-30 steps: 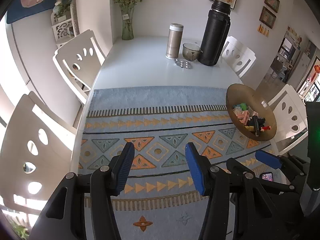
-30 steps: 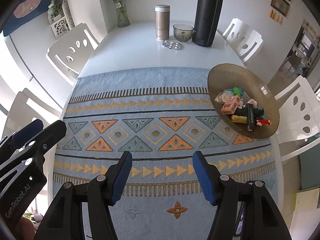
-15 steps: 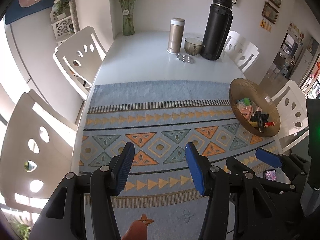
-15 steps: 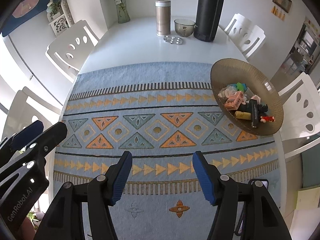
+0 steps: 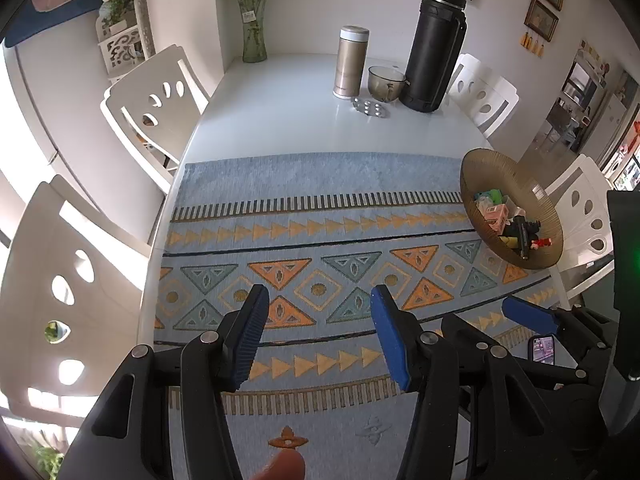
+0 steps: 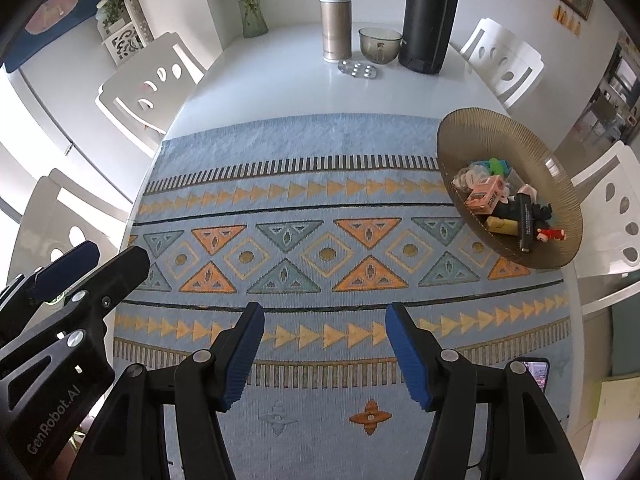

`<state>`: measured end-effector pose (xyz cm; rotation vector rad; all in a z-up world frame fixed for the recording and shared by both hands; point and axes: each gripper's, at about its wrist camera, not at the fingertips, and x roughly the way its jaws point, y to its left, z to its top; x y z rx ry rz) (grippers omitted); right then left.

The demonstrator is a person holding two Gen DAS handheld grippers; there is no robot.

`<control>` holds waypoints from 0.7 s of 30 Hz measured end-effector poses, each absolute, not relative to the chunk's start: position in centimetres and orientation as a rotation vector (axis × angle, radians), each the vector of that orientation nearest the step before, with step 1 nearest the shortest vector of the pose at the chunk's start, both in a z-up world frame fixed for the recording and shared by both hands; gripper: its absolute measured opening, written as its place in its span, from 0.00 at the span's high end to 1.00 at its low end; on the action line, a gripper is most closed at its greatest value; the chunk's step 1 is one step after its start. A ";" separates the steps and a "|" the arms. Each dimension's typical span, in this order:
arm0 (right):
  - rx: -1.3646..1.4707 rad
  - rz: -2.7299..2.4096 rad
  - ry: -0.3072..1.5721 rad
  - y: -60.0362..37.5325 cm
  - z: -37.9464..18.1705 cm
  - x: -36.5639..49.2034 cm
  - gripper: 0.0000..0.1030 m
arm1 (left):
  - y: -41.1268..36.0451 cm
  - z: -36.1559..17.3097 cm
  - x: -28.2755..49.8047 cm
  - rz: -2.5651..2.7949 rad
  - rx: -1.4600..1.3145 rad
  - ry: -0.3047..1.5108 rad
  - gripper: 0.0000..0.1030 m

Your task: Organize rigid objects

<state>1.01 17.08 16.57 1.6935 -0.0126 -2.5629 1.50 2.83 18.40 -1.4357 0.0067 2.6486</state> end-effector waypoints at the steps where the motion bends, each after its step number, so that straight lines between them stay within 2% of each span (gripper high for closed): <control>1: 1.694 -2.560 -0.013 17.0 16.5 1.0 0.40 | 2.9 18.4 1.5 2.648 -1.437 0.008 0.51; 21: 1.711 -2.532 -0.001 16.7 15.8 0.3 0.40 | 2.7 18.1 0.9 2.652 -1.431 0.011 0.51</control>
